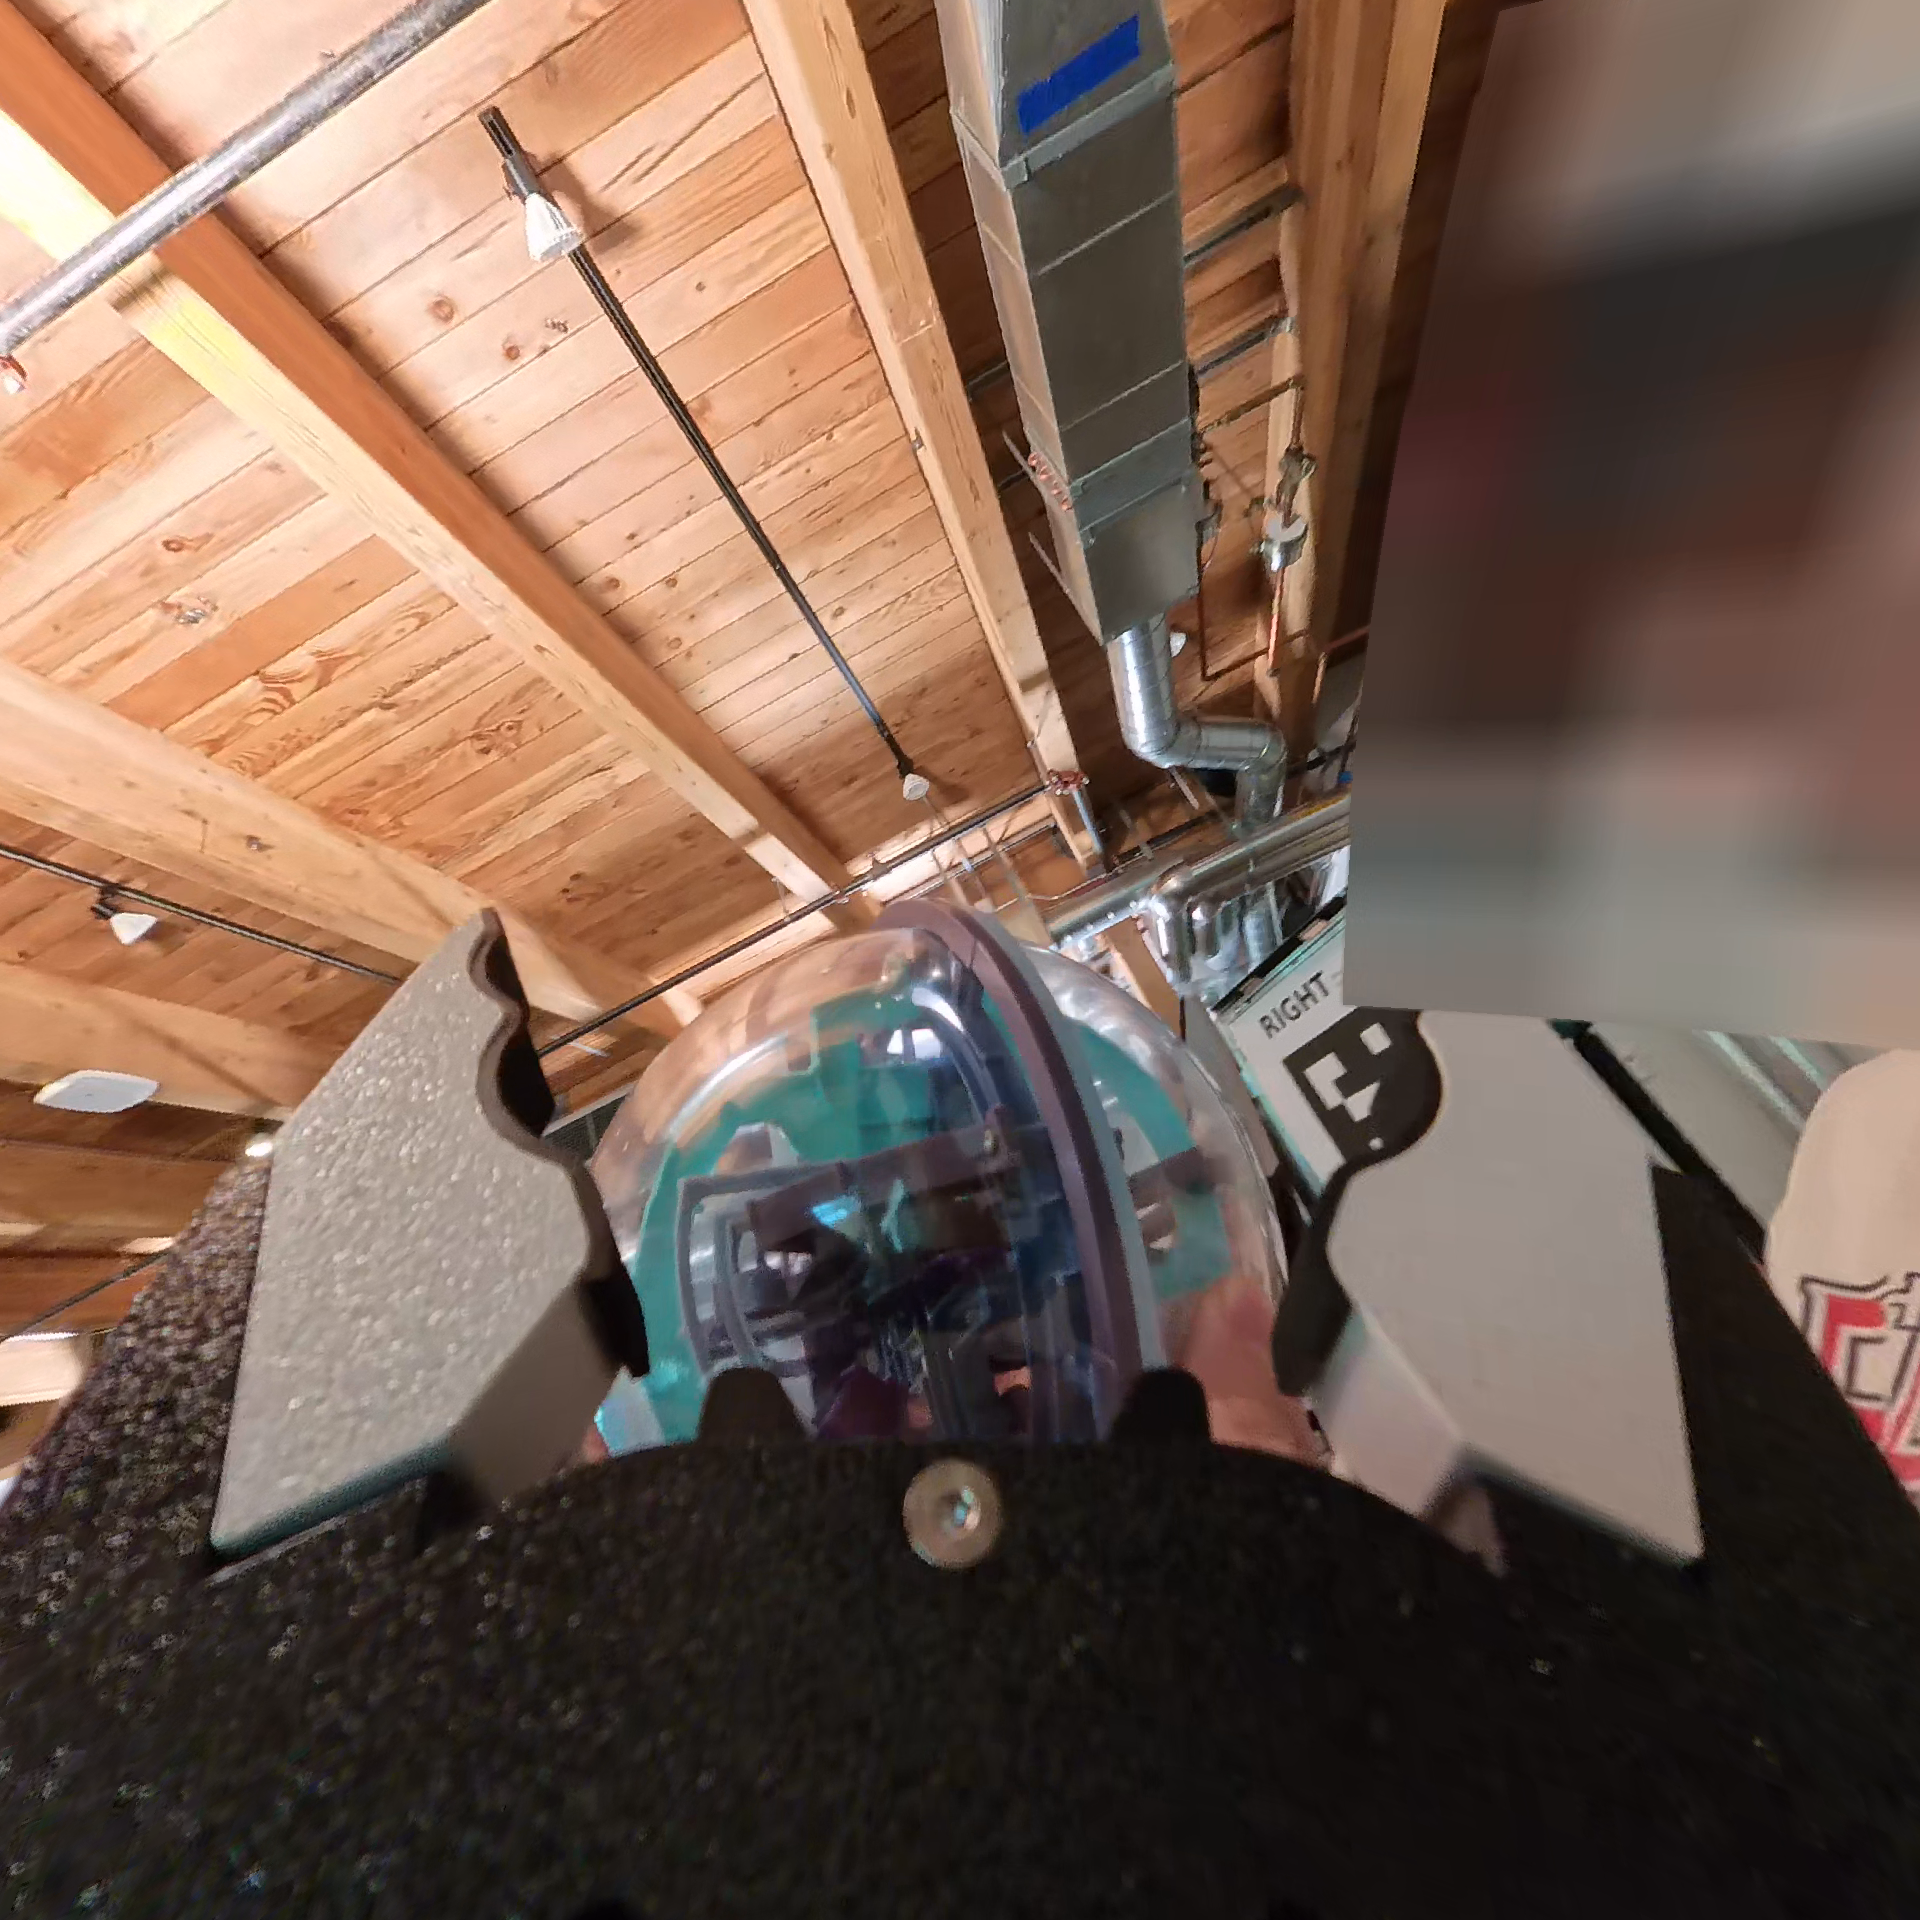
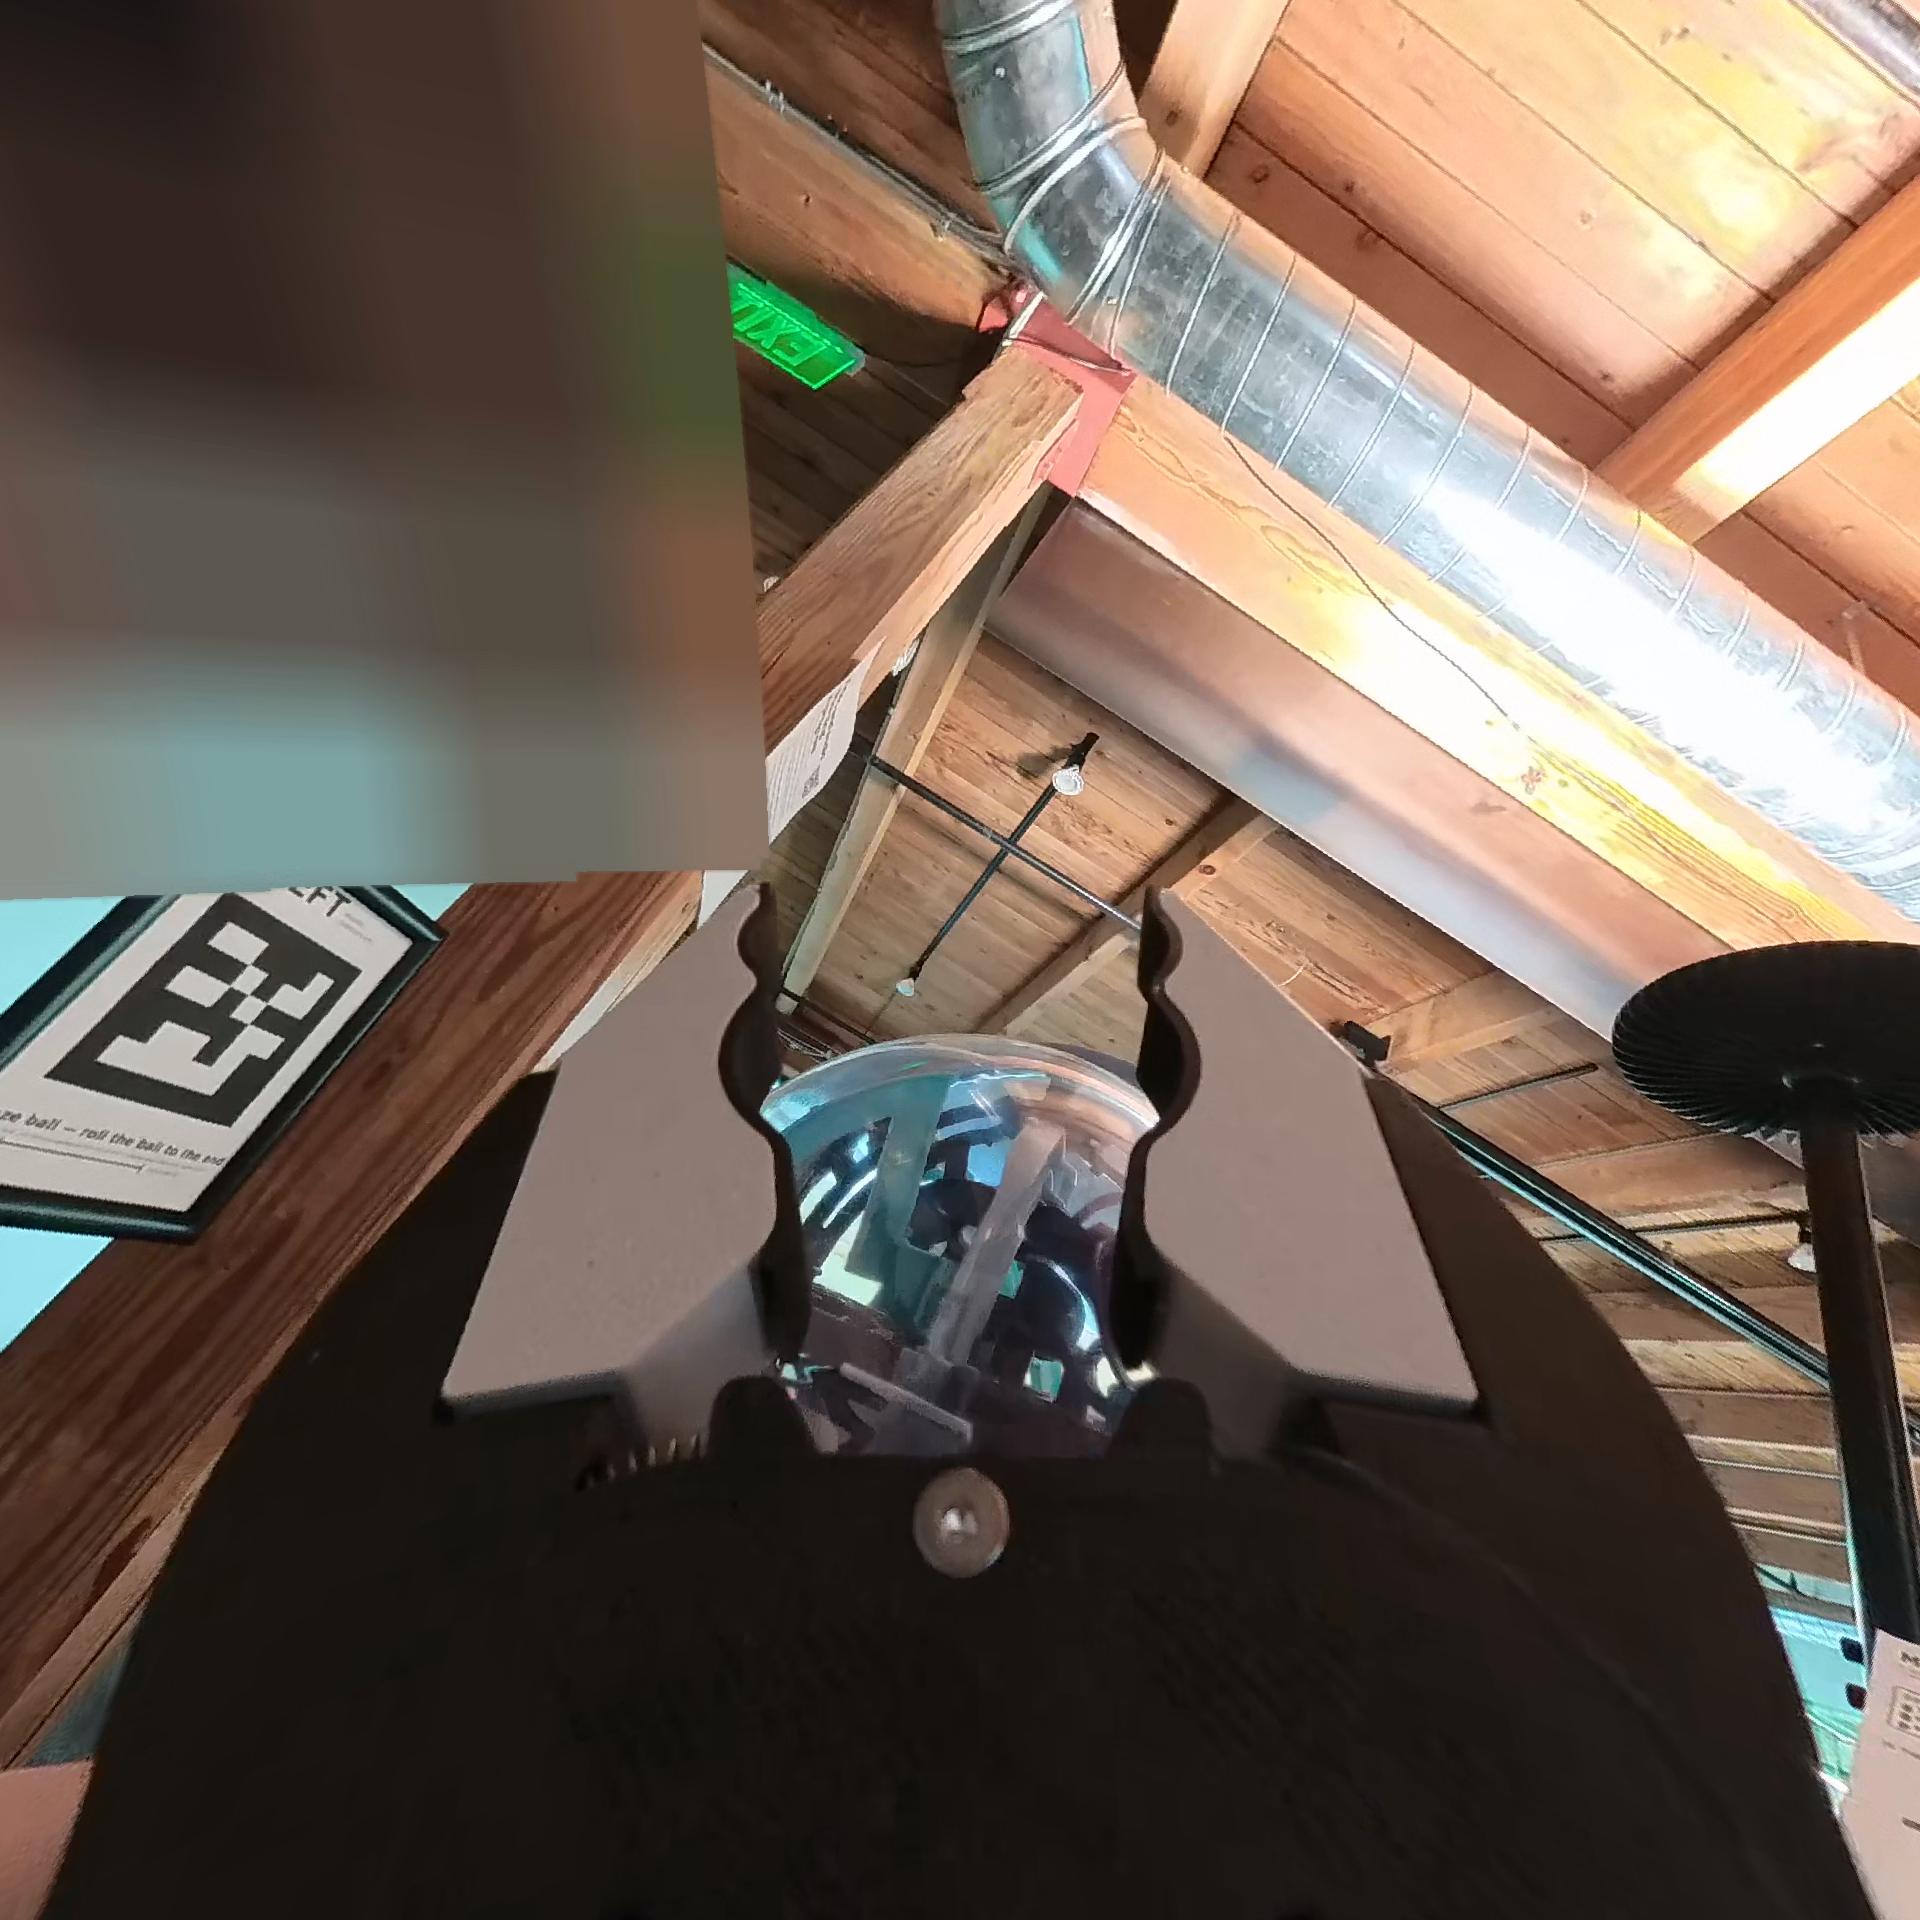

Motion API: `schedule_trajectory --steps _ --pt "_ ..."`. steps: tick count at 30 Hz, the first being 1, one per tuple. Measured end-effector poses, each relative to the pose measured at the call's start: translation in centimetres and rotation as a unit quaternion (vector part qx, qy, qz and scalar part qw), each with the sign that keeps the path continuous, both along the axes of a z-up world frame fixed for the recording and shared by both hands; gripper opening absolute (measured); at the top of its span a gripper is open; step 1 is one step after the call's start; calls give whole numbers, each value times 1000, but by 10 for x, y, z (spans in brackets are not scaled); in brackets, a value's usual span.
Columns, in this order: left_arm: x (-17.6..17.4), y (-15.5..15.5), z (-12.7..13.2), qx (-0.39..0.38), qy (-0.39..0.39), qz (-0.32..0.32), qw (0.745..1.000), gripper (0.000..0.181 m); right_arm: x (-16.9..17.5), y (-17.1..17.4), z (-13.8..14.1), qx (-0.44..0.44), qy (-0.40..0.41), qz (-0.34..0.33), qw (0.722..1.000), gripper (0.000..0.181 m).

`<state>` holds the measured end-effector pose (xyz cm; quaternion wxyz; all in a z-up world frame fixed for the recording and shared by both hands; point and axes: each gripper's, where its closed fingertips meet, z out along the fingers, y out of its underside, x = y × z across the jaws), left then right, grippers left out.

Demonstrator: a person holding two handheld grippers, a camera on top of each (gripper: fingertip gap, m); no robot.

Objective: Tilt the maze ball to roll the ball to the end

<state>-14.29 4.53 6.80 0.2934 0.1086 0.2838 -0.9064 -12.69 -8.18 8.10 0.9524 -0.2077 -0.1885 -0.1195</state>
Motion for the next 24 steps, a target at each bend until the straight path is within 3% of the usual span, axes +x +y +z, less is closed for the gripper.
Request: schedule_trajectory --steps 12,24 --pt "-1 -28 -7 77 -42 133 987 157 14 2 4 -7 43 0 999 70" --pt "10 -21 -4 59 3 103 993 156 6 14 2 -29 18 -56 998 67"
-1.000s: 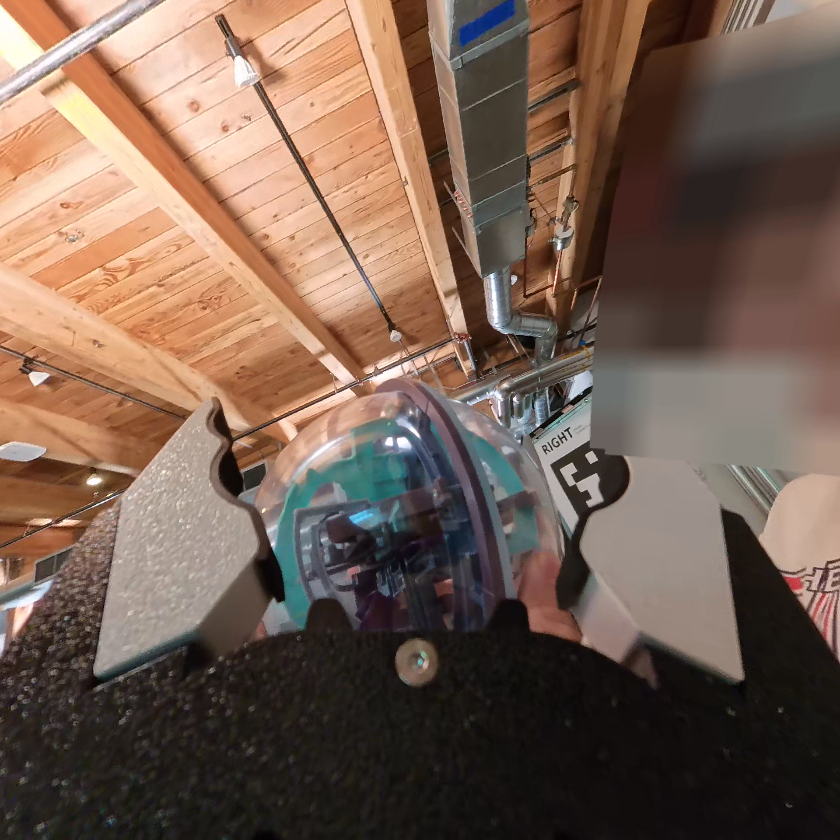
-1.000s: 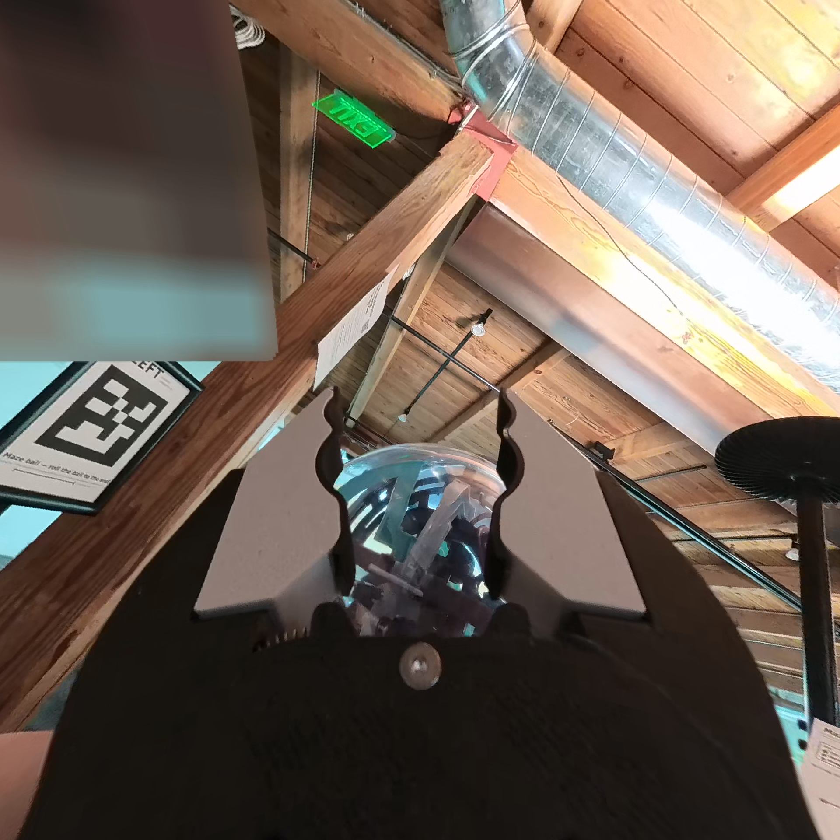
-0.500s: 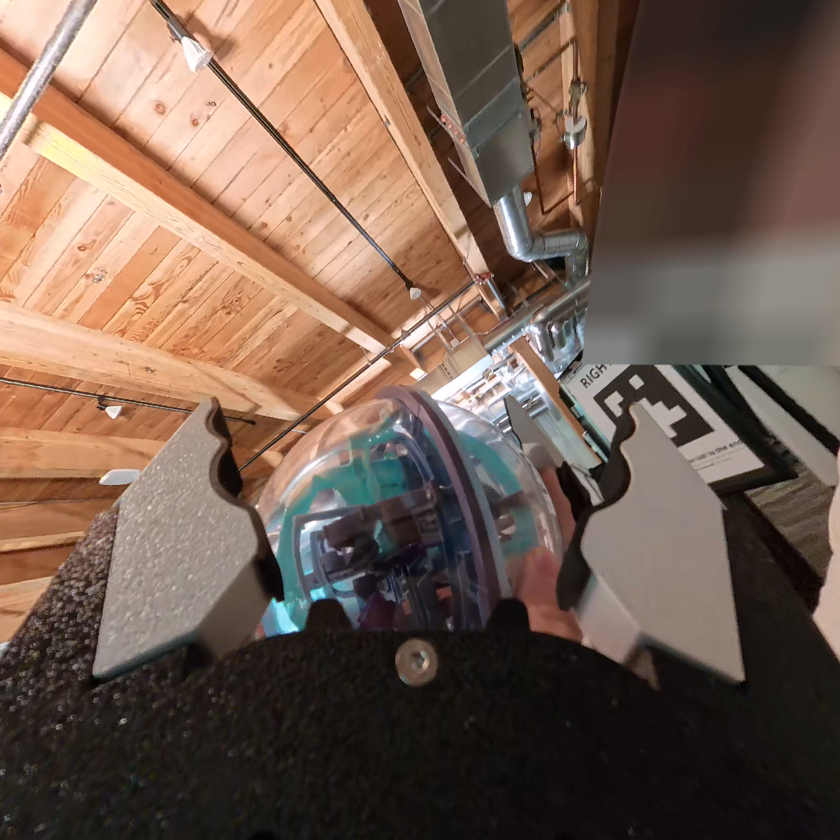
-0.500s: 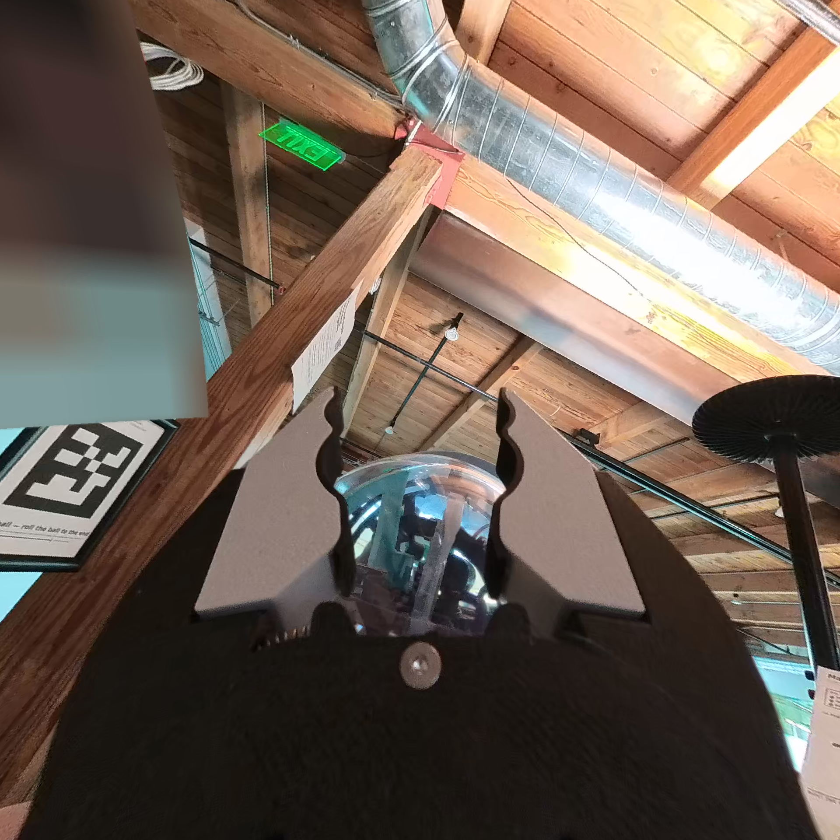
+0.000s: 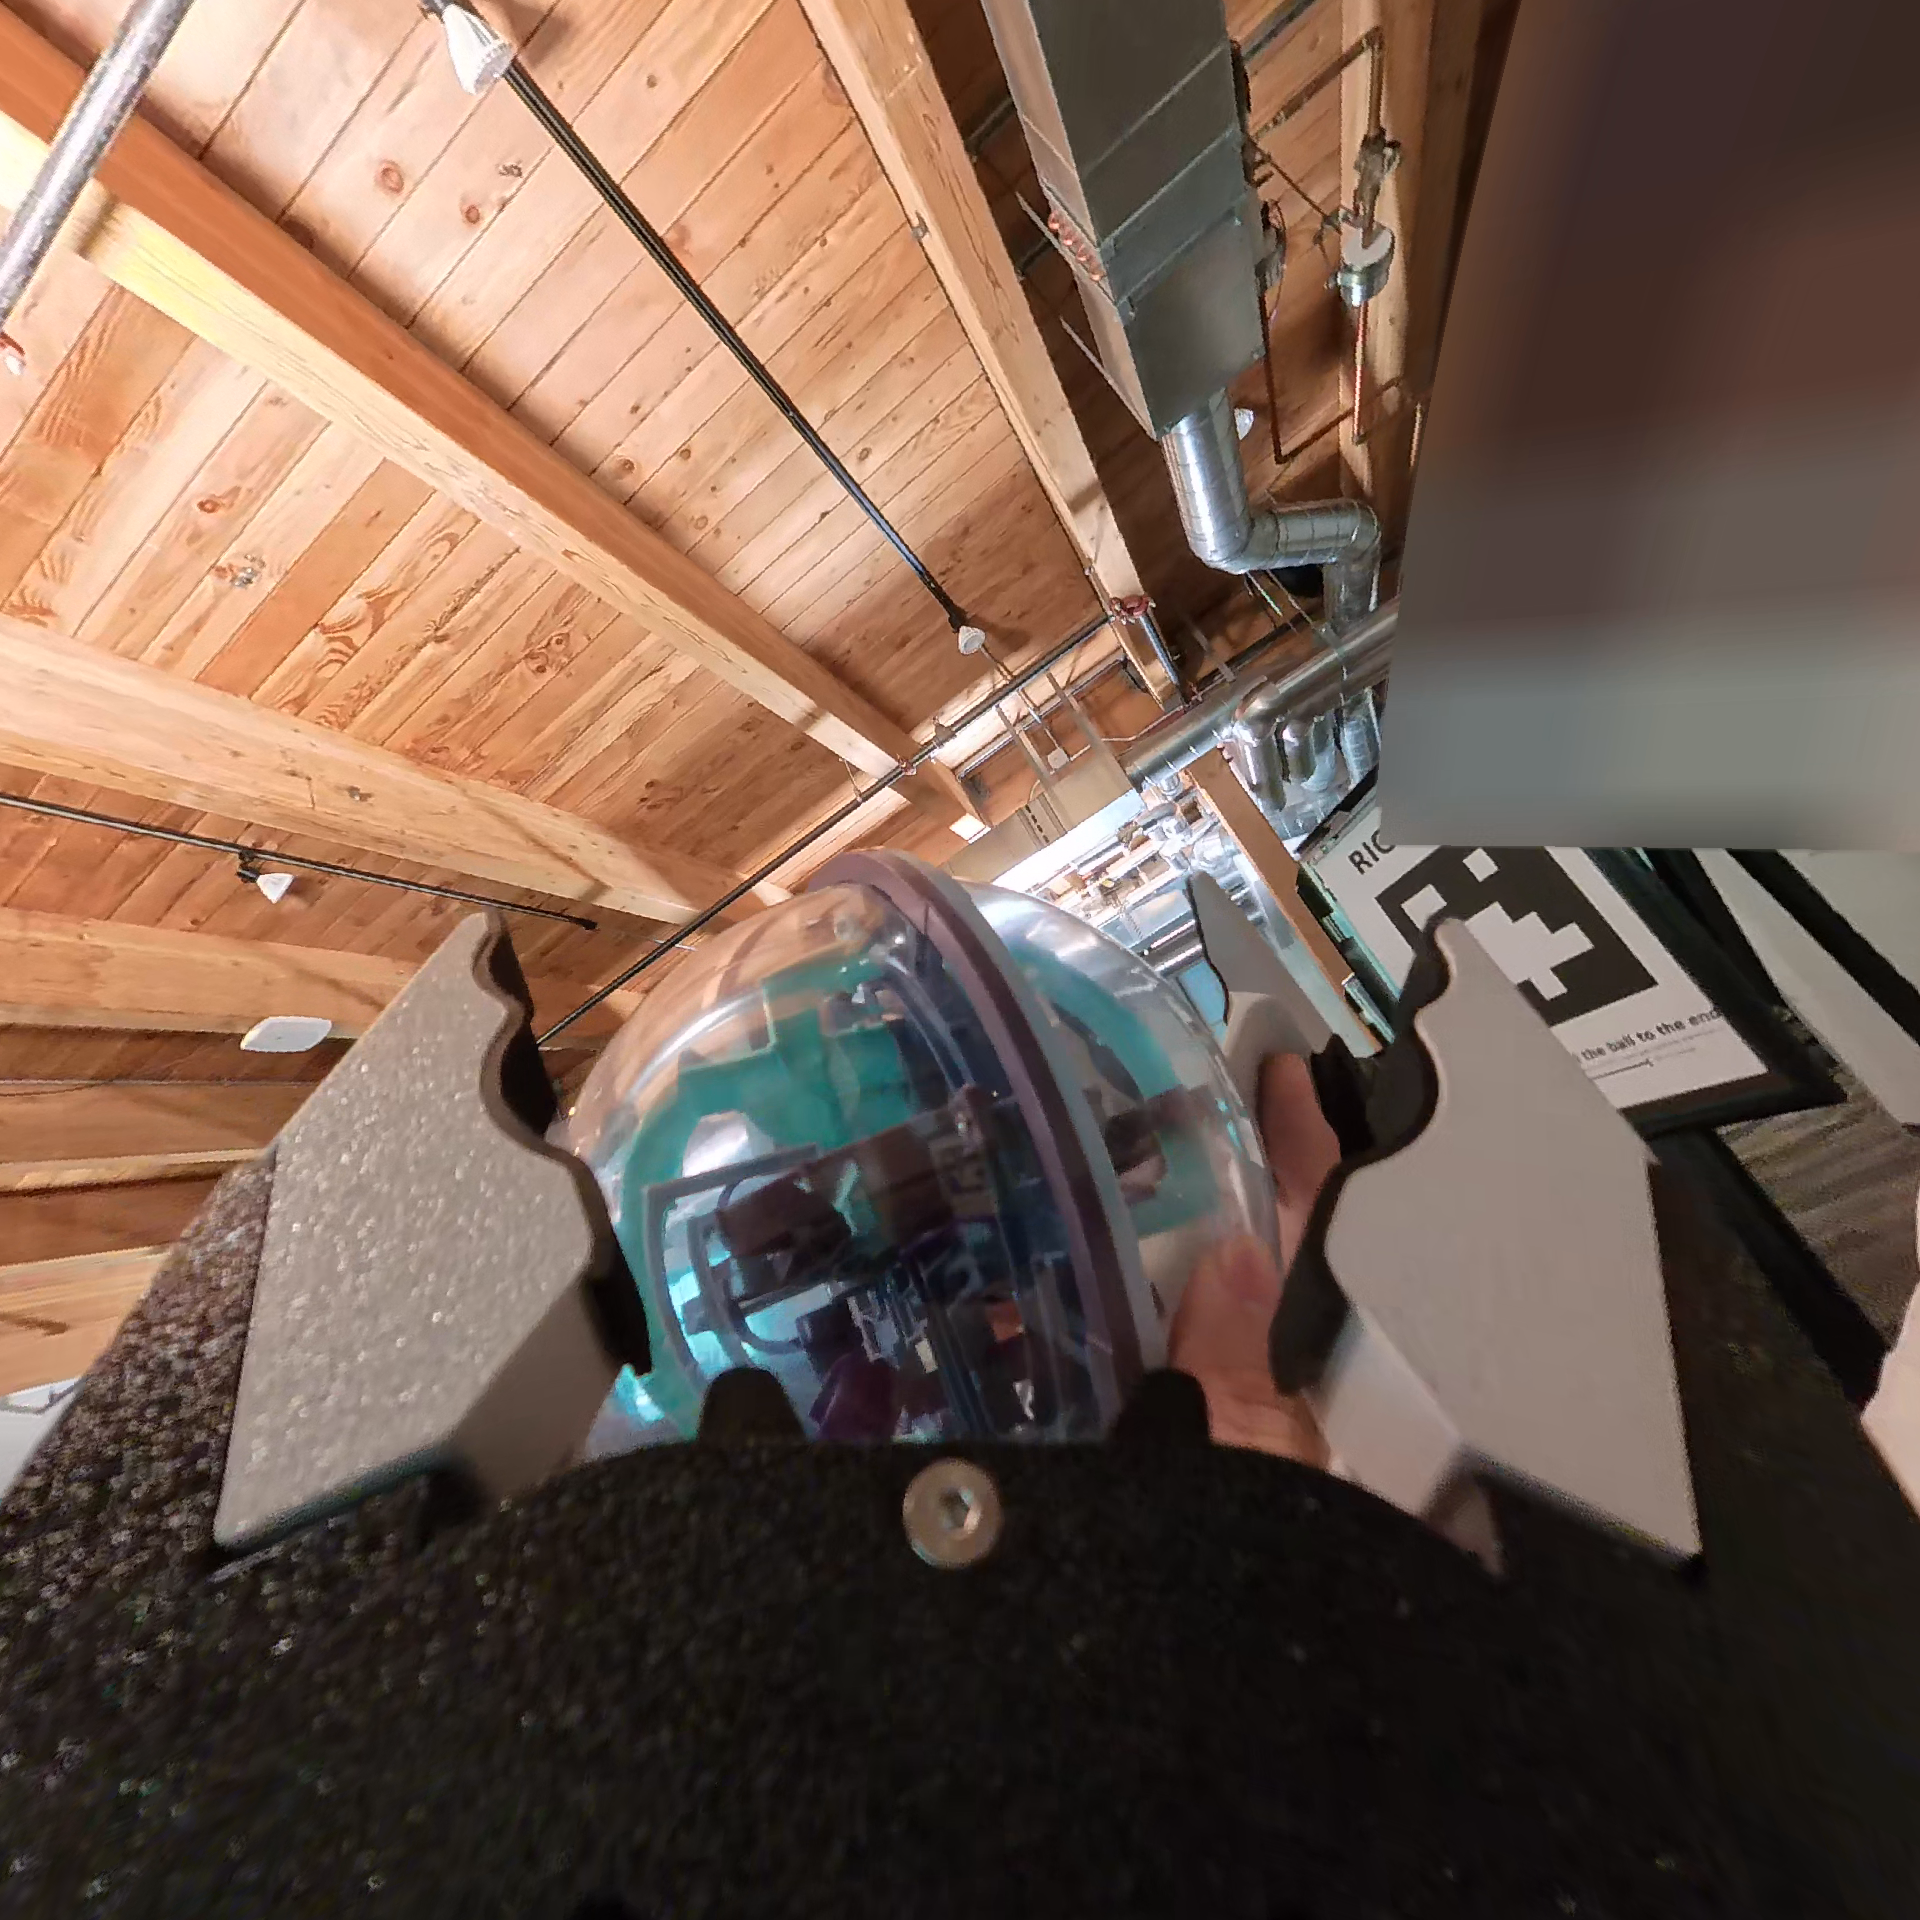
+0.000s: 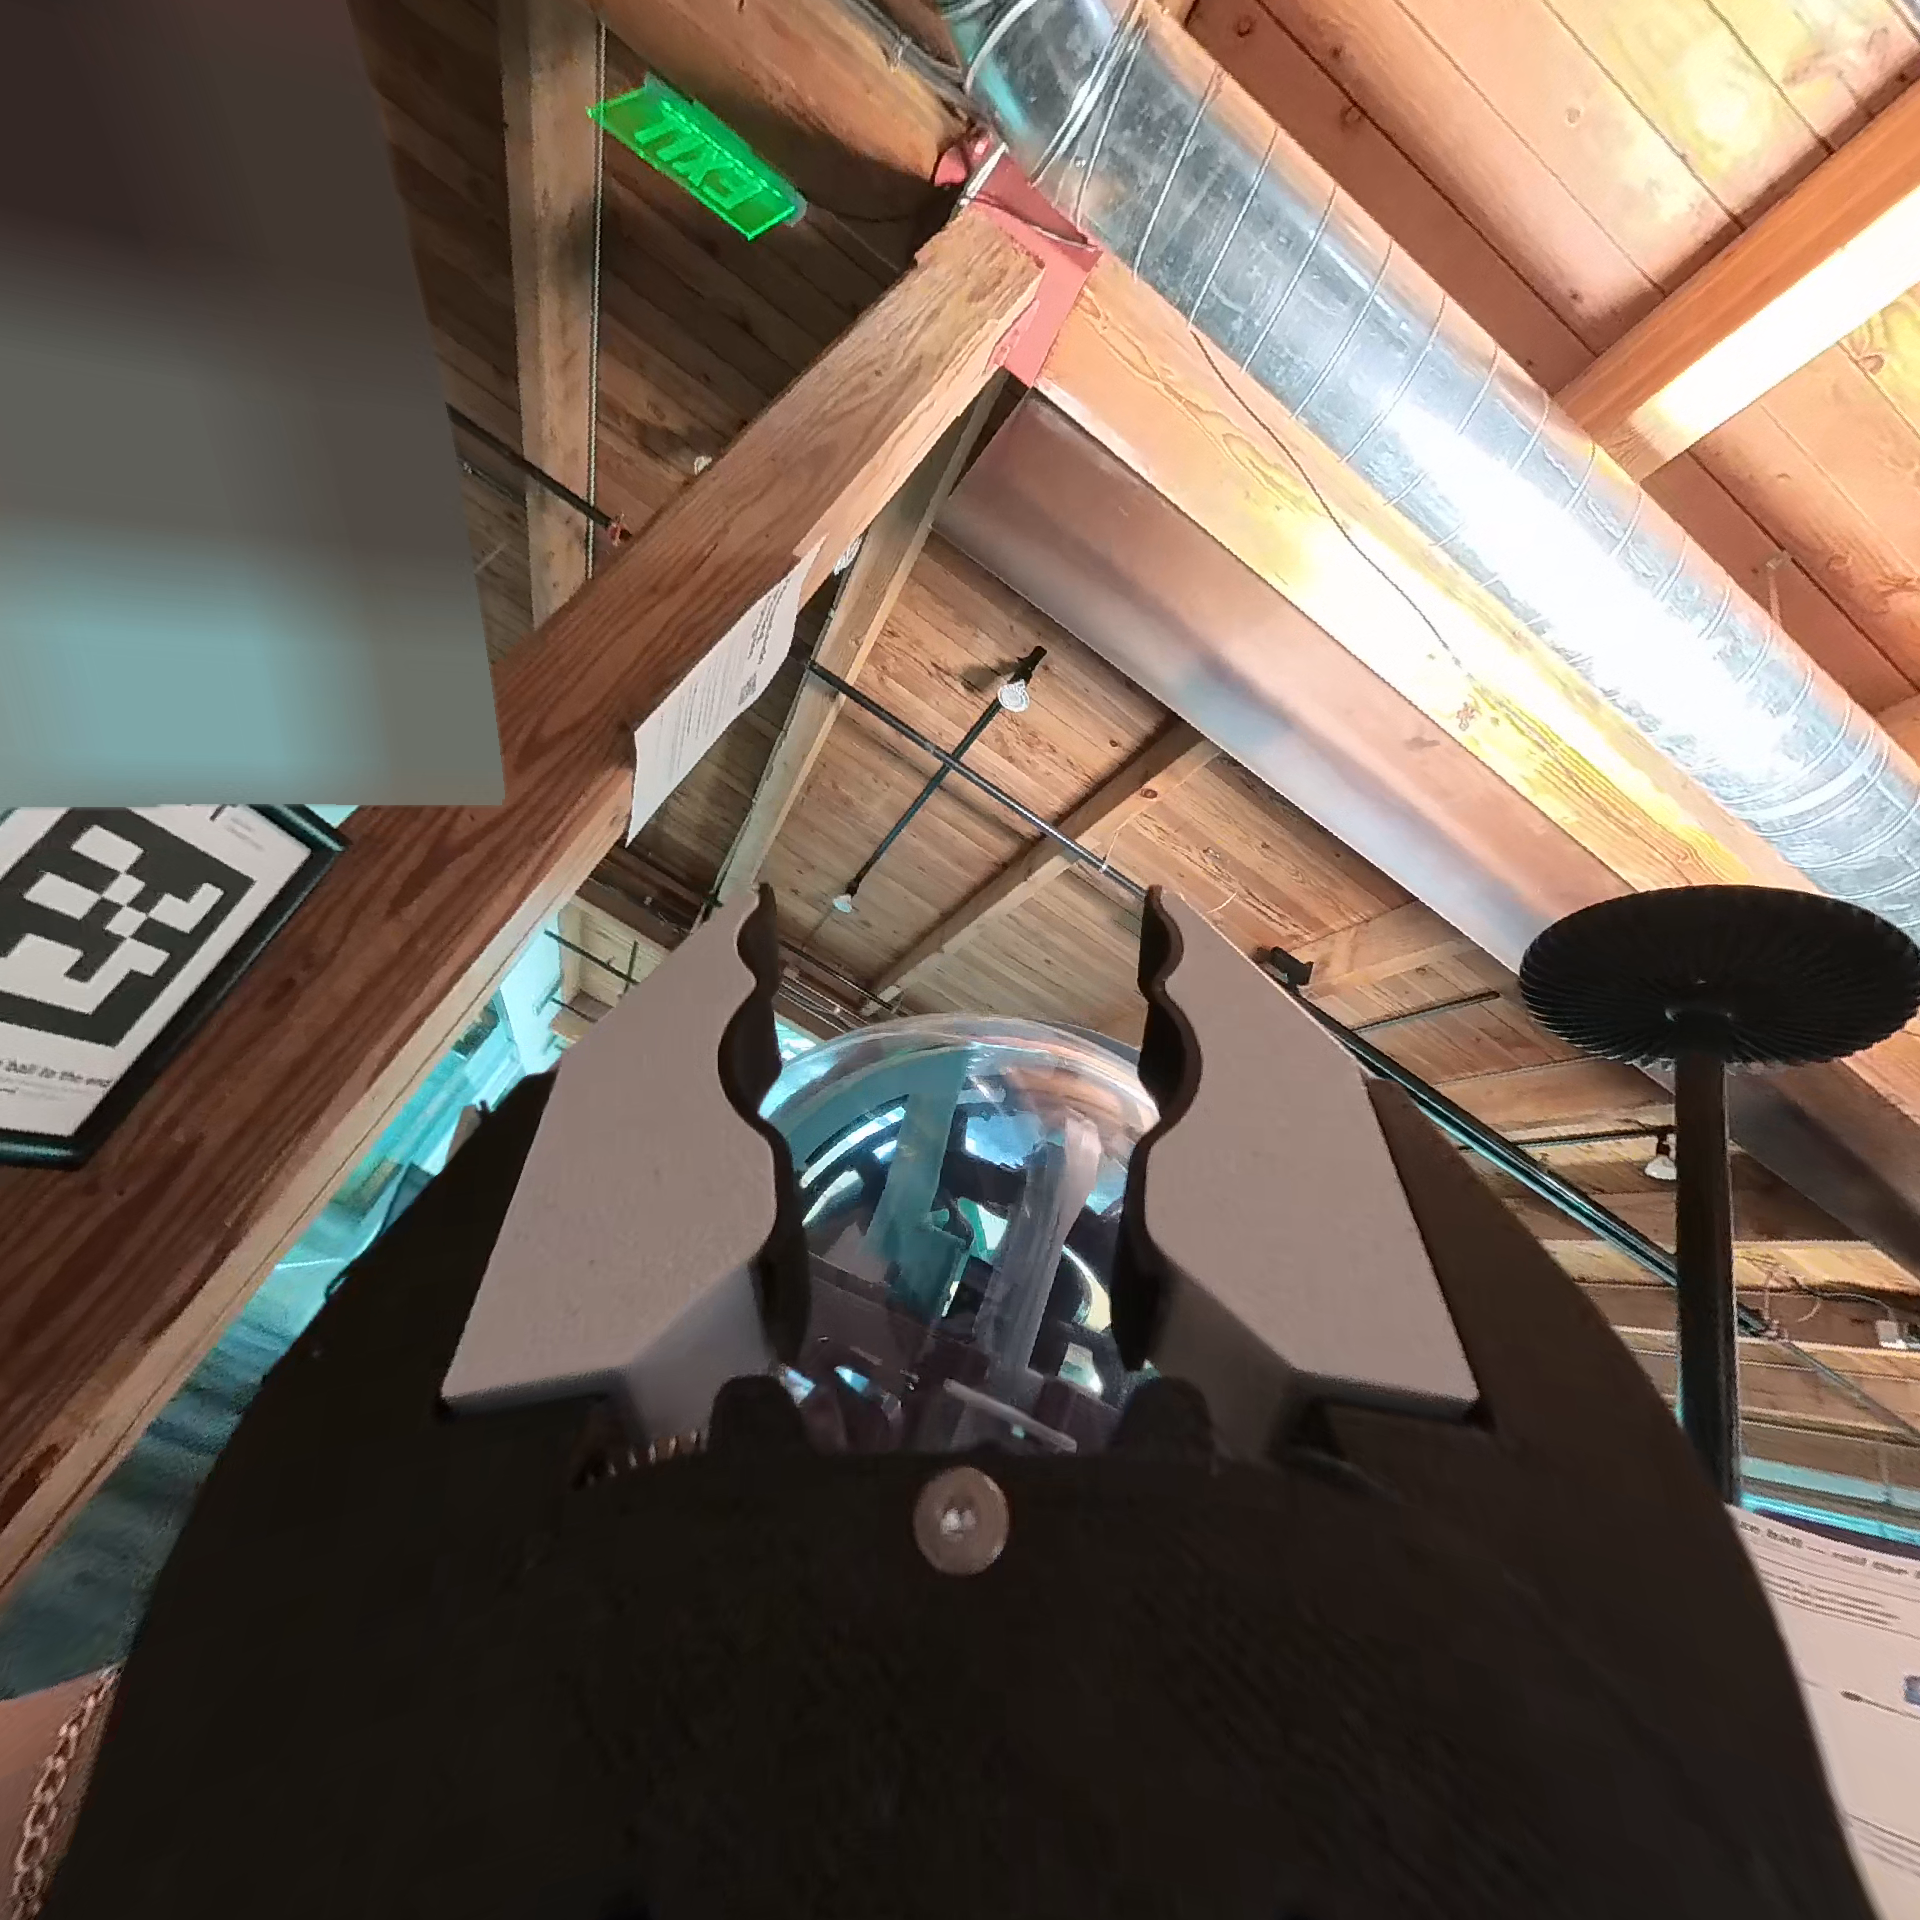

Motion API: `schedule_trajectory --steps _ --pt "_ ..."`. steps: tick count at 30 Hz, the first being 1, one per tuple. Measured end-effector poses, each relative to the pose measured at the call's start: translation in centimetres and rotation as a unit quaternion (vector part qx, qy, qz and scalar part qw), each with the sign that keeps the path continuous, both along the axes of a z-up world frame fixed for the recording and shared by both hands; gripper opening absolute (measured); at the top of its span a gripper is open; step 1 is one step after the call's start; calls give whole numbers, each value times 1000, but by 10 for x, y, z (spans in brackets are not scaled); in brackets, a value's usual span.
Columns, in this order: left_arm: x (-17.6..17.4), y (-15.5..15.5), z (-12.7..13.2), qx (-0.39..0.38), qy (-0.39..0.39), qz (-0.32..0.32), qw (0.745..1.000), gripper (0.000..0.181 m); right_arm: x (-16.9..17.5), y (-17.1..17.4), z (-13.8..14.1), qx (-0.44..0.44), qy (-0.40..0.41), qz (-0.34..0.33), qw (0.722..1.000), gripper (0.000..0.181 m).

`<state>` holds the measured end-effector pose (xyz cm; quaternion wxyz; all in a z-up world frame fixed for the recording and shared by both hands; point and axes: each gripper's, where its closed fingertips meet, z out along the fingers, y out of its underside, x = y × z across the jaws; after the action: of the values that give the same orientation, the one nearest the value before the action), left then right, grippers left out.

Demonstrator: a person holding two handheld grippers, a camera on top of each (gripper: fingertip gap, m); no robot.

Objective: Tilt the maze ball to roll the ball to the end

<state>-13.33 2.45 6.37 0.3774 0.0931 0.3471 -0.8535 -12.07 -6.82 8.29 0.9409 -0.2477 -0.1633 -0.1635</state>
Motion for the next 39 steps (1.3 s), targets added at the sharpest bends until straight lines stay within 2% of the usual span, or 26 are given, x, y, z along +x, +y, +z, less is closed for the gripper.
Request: schedule_trajectory --steps 8,17,26,34,39 --pt "1 2 -1 -5 -2 -5 1000 156 7 -2 1 5 18 18 1000 67" --pt "-18 -9 -8 36 -82 21 996 157 16 -13 4 24 56 77 995 68" --pt "-19 -6 -9 30 -82 -6 996 157 7 -10 4 17 34 55 998 70" --pt "-11 -13 -14 56 -86 35 994 157 4 -7 3 8 20 34 999 70" --pt "-16 -11 -14 51 -97 29 994 157 4 -8 3 9 21 40 999 71"
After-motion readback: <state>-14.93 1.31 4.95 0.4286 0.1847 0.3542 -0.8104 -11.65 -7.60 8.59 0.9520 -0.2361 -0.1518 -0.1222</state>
